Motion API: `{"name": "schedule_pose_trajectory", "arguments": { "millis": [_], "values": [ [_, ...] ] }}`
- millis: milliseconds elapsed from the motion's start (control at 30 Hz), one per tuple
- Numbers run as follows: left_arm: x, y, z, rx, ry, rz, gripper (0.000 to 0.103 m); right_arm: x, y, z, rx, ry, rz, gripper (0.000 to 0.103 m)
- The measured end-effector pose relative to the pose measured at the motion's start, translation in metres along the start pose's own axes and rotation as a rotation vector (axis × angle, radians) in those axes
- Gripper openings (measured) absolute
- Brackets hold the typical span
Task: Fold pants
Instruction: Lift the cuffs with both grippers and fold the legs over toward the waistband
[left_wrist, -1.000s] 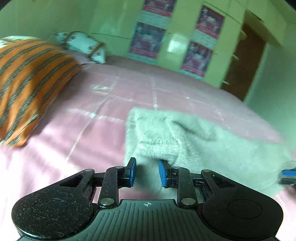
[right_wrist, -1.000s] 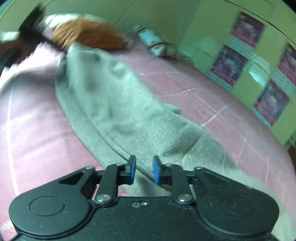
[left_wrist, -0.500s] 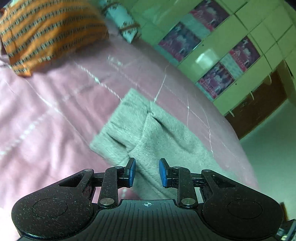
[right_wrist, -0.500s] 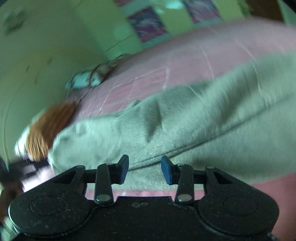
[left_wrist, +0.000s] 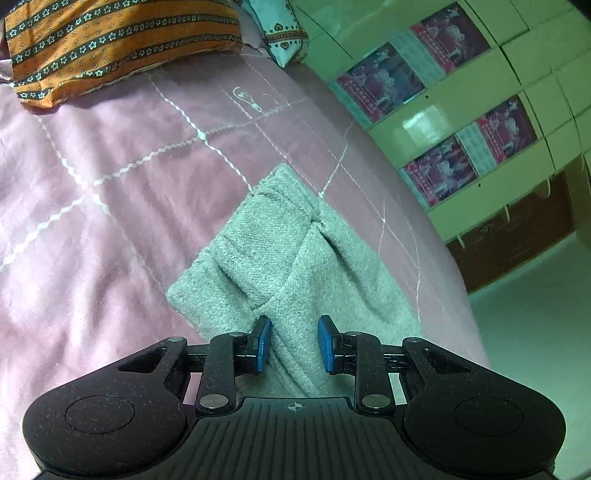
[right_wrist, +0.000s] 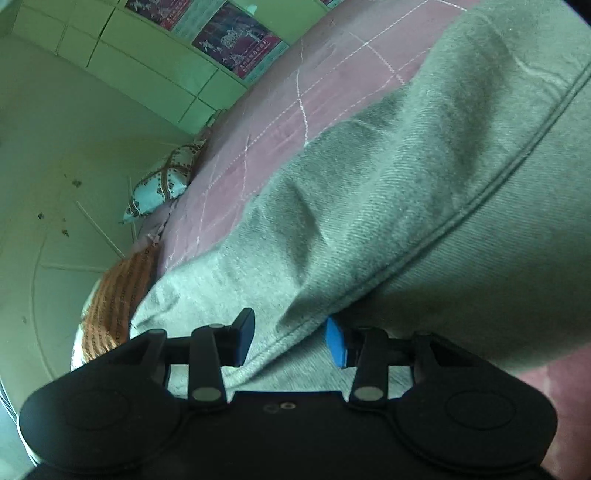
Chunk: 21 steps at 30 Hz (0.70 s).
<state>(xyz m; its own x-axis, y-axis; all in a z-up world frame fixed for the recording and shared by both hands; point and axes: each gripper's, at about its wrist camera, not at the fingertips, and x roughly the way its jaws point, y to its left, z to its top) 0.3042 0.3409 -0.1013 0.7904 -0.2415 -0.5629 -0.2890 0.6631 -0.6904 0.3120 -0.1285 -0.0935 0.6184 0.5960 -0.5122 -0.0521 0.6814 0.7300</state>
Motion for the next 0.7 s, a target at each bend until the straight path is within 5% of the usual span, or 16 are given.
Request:
{"name": "schedule_pose_trajectory", "arguments": {
  "millis": [167,267,400,500,600,700],
  "values": [
    [-0.005,-0.003,-0.004,-0.023,-0.045,-0.029,0.029,-0.005,0.001,-0.001,0.006,-0.014,0.018,0.035],
    [-0.002,0.001,-0.006,-0.011,-0.022,0.042,0.029,-0.002,-0.003,-0.001,0.013,0.009,0.011,0.033],
    [-0.016,0.01,-0.002,-0.039,-0.094,0.054,0.03,-0.007,0.0,0.0,0.001,0.017,0.021,0.035],
    [-0.005,0.016,0.007,-0.086,-0.083,0.041,0.04,-0.005,-0.002,-0.001,-0.001,0.027,0.015,0.035],
    [0.014,0.012,0.015,-0.088,-0.066,0.031,0.06,-0.004,-0.001,-0.001,0.01,0.021,0.013,0.035],
    [0.024,0.001,0.02,-0.052,-0.059,0.057,0.055,0.001,0.0,0.003,0.011,0.021,-0.011,0.03]
  ]
}}
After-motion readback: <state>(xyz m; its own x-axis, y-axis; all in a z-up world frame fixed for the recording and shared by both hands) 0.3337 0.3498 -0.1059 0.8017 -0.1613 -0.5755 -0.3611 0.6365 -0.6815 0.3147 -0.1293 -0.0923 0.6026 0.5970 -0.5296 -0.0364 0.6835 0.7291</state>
